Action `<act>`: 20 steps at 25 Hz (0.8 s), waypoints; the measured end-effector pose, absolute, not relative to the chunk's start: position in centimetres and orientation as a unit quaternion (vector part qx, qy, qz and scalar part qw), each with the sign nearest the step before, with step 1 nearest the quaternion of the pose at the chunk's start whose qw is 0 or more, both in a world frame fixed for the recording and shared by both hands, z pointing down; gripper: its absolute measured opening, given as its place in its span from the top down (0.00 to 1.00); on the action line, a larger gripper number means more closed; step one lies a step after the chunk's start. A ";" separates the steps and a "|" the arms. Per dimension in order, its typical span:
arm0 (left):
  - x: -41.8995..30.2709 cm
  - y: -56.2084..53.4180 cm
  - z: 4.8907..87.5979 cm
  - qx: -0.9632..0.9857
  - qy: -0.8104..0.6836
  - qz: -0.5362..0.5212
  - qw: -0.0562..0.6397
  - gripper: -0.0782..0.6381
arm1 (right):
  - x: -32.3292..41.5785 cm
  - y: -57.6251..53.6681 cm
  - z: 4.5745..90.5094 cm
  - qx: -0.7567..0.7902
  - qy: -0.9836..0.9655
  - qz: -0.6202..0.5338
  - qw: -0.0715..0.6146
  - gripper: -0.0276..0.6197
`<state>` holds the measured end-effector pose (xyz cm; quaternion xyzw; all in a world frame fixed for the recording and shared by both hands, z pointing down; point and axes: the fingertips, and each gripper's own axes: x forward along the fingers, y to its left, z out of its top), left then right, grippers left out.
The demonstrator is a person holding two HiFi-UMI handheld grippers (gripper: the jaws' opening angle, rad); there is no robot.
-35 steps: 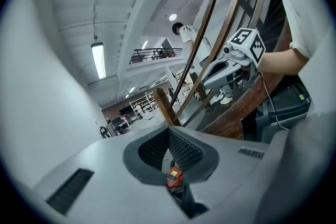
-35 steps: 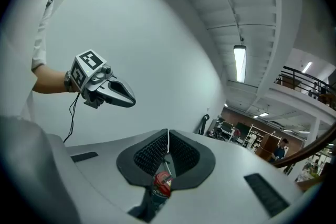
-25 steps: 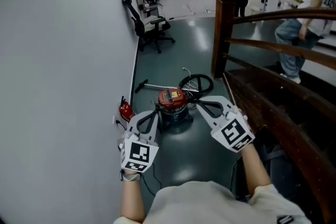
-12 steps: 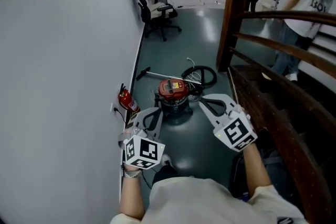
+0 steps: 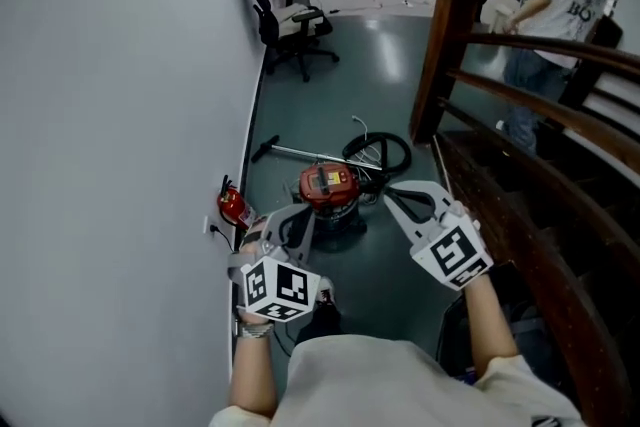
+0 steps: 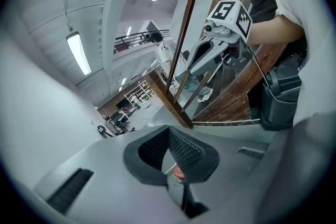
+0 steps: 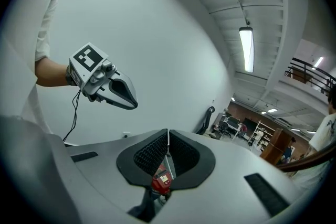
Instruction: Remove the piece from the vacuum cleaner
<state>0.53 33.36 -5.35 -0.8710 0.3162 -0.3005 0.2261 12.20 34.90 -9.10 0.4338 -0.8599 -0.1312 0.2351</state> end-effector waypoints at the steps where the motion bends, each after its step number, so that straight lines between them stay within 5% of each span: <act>1: 0.5 31.9 -5.5 -0.872 0.314 -0.300 0.227 0.89 | 12.1 33.5 -9.2 0.436 -0.859 -0.130 0.236 0.91; 20: -0.7 14.7 -5.5 -0.880 0.291 -0.306 0.217 0.89 | 11.1 16.8 -8.7 0.453 -0.852 -0.101 0.243 0.91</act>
